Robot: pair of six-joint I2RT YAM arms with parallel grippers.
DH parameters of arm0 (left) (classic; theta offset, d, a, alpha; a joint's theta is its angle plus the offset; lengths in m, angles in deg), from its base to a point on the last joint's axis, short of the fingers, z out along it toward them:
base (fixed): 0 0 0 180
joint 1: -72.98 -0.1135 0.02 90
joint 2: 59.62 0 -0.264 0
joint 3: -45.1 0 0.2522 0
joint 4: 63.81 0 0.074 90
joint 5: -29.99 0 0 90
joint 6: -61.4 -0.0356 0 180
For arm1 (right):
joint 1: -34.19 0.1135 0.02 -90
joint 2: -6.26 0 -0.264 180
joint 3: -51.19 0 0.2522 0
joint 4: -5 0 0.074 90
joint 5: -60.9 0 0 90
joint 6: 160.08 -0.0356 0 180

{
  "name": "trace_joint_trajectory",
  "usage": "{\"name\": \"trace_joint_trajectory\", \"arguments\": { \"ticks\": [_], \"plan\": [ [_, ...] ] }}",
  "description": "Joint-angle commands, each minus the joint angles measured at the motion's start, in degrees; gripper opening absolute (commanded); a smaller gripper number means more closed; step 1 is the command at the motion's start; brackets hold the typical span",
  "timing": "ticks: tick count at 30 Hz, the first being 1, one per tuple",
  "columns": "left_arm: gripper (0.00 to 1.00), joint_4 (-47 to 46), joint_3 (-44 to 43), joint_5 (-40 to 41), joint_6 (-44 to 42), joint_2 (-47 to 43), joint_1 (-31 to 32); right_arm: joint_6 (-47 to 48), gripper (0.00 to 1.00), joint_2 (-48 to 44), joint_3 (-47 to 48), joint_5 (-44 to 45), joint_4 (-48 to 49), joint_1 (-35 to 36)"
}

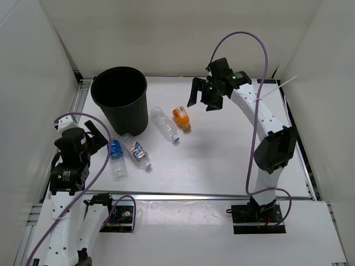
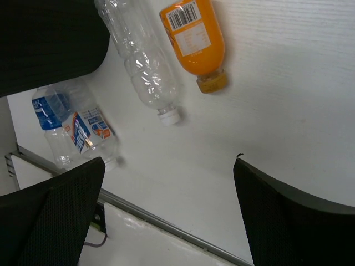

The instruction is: Put the plastic bottles in the bin

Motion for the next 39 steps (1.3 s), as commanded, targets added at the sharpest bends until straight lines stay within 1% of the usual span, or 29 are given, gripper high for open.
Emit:
{"name": "trace_joint_trajectory", "arguments": {
  "ticks": [1,4,5,9,13,15,18,25,28,31,33,39],
  "plan": [
    [1.00,-0.64,-1.50,2.48,-2.51,0.03,0.22,1.31,1.00,2.78,5.64,-2.92,1.73,-0.97],
    [1.00,-0.02,-1.50,2.48,-2.51,0.03,0.22,3.32,1.00,7.43,12.13,-6.54,0.06,-1.59],
    [1.00,0.59,-1.50,2.48,-1.73,0.03,0.22,3.34,1.00,8.15,12.85,-6.55,0.05,-1.59],
    [1.00,1.82,-0.18,2.48,-1.19,0.56,0.22,3.86,1.00,11.92,14.00,-3.13,0.67,-1.59],
    [1.00,2.44,-0.18,3.01,-1.80,0.56,0.22,6.32,1.00,16.06,15.06,-1.98,1.19,-1.59],
    [1.00,2.44,-0.18,3.01,-1.81,0.56,0.22,6.32,1.00,18.25,15.06,-1.98,1.20,-1.59],
    [1.00,2.44,-0.18,3.01,-2.86,1.08,0.22,6.32,1.00,20.98,15.93,-4.25,2.51,-1.59],
    [1.00,3.49,-1.23,3.54,-3.91,3.02,0.22,6.32,1.00,27.05,19.01,-3.65,5.24,-1.06],
    [1.00,4.20,-1.76,3.54,-3.92,3.63,0.22,6.32,1.00,30.38,20.24,-6.10,6.82,-1.06],
    [1.00,5.25,-2.29,3.54,-3.92,4.15,0.22,5.80,1.00,31.45,20.24,-8.82,9.36,-1.06],
    [1.00,5.87,-2.81,3.54,-3.92,4.16,0.22,5.80,1.00,33.02,20.24,-8.83,11.11,-0.44],
    [1.00,7.45,-3.34,4.06,-3.92,4.69,0.22,3.17,1.00,36.46,22.52,-12.87,14.20,0.08]
  ]
}}
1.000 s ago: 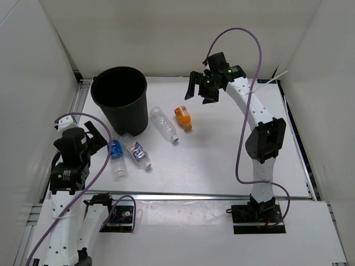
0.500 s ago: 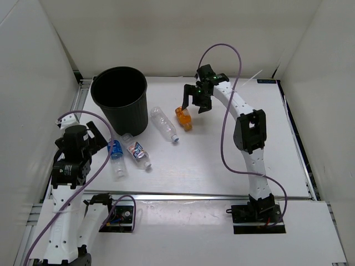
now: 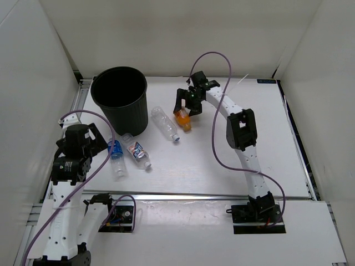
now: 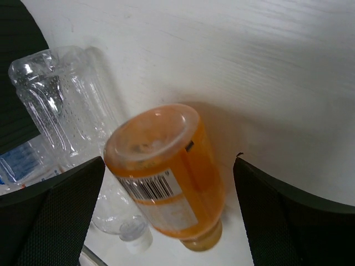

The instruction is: Put the plastic bottles in the bin

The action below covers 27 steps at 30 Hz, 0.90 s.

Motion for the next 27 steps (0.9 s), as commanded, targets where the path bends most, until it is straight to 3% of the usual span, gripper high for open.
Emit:
{"name": "trace_joint_trajectory", "arguments": {
  "ticks": [1,2,6,12,18,23,27],
  "plan": [
    [1.00,1.26,-2.45,1.29,-0.57,0.77,0.22,-1.56,1.00,1.88,3.25,-4.96,4.54,0.48],
    [1.00,1.26,-2.97,1.29,-0.57,0.78,0.22,-1.56,0.96,2.41,3.25,-5.75,4.55,0.48],
    [1.00,2.31,-3.50,1.90,-0.57,1.30,0.22,-2.79,0.55,2.41,3.78,-7.08,5.25,0.48],
    [1.00,2.32,-3.50,1.91,-0.57,1.30,0.22,-4.90,0.27,-4.33,1.06,-3.75,5.25,-0.13],
    [1.00,2.84,-4.02,1.91,-0.57,0.16,0.22,-13.06,0.15,-13.31,6.49,-5.66,9.45,-2.86],
    [1.00,2.84,-4.03,0.07,-0.57,-1.51,0.22,-27.73,0.12,-18.06,8.07,-14.25,27.69,-3.48],
    [1.00,2.32,-4.03,-2.75,-1.28,-2.12,0.22,-40.31,0.12,-17.27,13.80,-14.99,38.27,-0.58]
  ]
}}
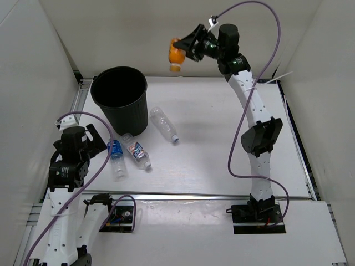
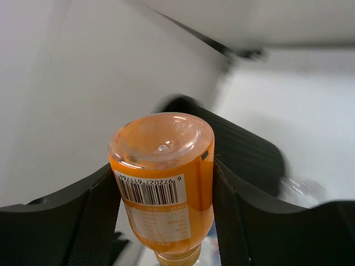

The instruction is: Put the plastic bottles in the bin

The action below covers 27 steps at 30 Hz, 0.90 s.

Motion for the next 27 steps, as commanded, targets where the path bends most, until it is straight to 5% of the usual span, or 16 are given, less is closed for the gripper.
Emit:
{"name": "trace_joint_trajectory", "arguments": {
  "ticks": [1,8,19,27],
  "plan": [
    [1.00,0.09,-2.63,-3.95,-1.06,-0.42,0.22,-13.59,0.12,-1.47,3.72,-3.91,16.41,4.18],
    [1.00,2.90,-7.90,-9.75,-3.69,2.56,0.22,-17.47,0.12,0.81,5.83,3.12,26.27,9.99],
    [1.00,8.17,-13.97,-13.10,-6.86,2.58,4.00,0.70,0.16,5.12,6.44,19.19,29.34,17.81],
    [1.00,7.73,-12.21,-11.78,-7.39,4.23,6.02,7.22,0.29,7.58,5.92,19.92,26.28,19.48]
  ]
}}
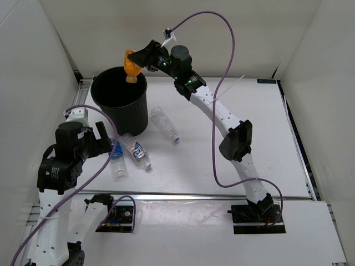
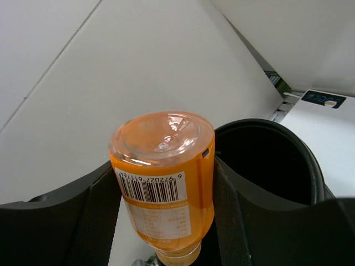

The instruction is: Put the plastic bottles in the bin

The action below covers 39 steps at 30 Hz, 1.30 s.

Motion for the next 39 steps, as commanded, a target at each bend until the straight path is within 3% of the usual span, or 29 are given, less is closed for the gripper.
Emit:
{"name": "trace_joint_trajectory", "arguments": {
  "ticks": [1,3,4,6,7,15,20,24,32,36,39],
  "plan": [
    [1.00,-0.48,0.20,0.17,-0.81,1.11,0.36,5.17,0.33,0.39,1.92,2.25,2.21,0.21],
    [1.00,-1.01,0.81,0.17,-0.10,1.82,0.36,6.58,0.41,1.01,1.92,1.03,0.55,0.21],
    [1.00,-1.01,0.82,0.17,0.77,1.82,0.36,7.10,0.57,1.01,1.92,0.50,0.54,0.21],
    [1.00,-1.01,0.82,0.95,2.35,2.43,0.36,7.80,0.81,1.53,1.92,-1.34,-1.65,0.21],
    [1.00,-1.01,0.82,1.57,3.05,2.43,0.36,7.81,1.00,1.53,1.92,-1.87,-2.62,0.21],
    [1.00,-6.45,6.08,6.24,12.35,-1.34,0.36,13.44,1.00,-9.26,0.95,-1.45,-15.51,-1.55],
    [1.00,-9.01,10.22,7.29,18.34,-4.60,0.36,12.73,1.00,-21.30,-13.26,2.78,-22.39,-8.48],
    [1.00,-9.71,12.33,8.61,20.10,-6.35,0.36,14.04,1.00,-25.53,-26.62,-3.35,-26.27,-14.45],
    [1.00,-9.71,18.13,9.14,24.94,-12.23,0.36,28.01,1.00,-17.55,-36.48,-12.06,-36.37,-12.63],
    [1.00,-8.05,19.19,7.91,26.44,-13.56,0.36,29.26,1.00,-14.20,-37.81,-17.85,-35.77,-12.10],
    [1.00,-6.12,19.80,7.91,26.97,-14.18,0.36,29.16,1.00,-11.66,-36.59,-17.09,-35.76,-10.87]
  ]
}}
